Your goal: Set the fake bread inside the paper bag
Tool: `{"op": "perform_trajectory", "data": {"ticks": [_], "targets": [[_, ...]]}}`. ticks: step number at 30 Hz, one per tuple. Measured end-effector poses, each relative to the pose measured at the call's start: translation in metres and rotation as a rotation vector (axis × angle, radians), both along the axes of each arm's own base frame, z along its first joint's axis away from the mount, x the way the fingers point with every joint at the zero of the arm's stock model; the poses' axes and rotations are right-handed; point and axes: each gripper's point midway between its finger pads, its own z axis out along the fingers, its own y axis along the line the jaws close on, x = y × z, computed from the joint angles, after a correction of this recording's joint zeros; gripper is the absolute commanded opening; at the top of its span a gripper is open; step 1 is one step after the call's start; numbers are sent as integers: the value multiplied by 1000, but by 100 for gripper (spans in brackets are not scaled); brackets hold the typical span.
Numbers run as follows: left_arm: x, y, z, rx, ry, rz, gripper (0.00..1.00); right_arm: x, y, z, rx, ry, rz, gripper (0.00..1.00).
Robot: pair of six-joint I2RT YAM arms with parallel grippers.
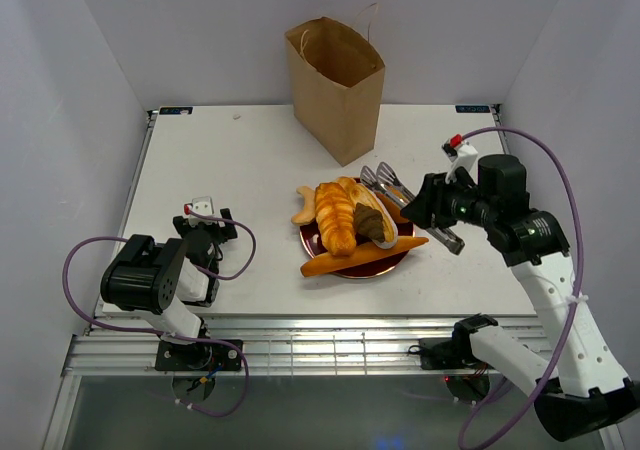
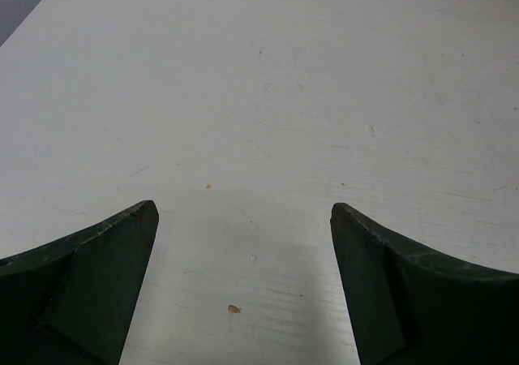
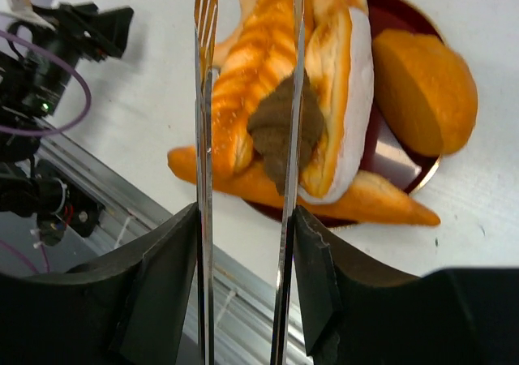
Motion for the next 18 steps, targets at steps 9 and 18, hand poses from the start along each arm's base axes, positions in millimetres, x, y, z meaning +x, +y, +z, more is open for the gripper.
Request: {"op": "perform_trajectory", "data": {"ticks": [9, 18], "targets": [[0, 0, 0, 0, 0, 0, 98, -39, -27, -45, -99, 35, -31, 56], [0, 0, 0, 0, 0, 0, 98, -45, -33, -70, -139, 85, -33, 57]]}}
